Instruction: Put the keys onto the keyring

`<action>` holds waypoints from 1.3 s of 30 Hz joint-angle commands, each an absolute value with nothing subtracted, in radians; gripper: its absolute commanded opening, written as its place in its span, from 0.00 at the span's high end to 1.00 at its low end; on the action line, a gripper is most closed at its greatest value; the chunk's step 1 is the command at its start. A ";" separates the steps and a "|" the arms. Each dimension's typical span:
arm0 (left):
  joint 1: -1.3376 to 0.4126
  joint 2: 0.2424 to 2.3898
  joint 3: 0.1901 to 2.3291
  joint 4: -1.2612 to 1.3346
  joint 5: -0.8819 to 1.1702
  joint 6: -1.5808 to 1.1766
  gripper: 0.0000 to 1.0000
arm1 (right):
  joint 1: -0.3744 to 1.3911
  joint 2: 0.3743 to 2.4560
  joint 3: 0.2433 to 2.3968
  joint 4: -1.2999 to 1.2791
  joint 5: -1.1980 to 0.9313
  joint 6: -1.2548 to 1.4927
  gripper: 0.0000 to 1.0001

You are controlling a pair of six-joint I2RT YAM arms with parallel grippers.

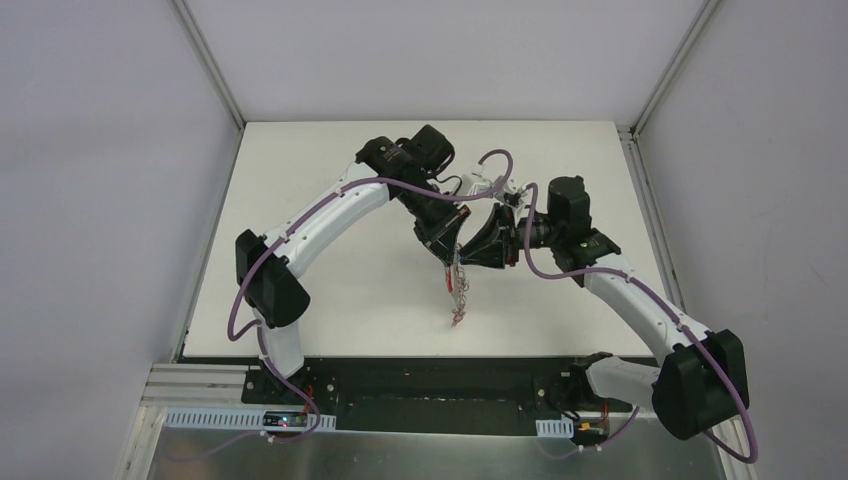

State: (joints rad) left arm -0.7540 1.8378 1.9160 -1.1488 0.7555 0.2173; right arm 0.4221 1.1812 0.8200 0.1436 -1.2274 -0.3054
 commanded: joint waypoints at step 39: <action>-0.718 1.744 1.863 -1.014 0.898 0.174 1.00 | 0.406 1.156 0.775 0.360 -1.264 -0.124 0.75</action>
State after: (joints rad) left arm -0.7189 1.7775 1.8561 -1.0294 0.8612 0.1883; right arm 0.3973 1.1538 0.7624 0.3107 -1.2308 -0.1287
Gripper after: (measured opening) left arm 0.012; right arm 0.263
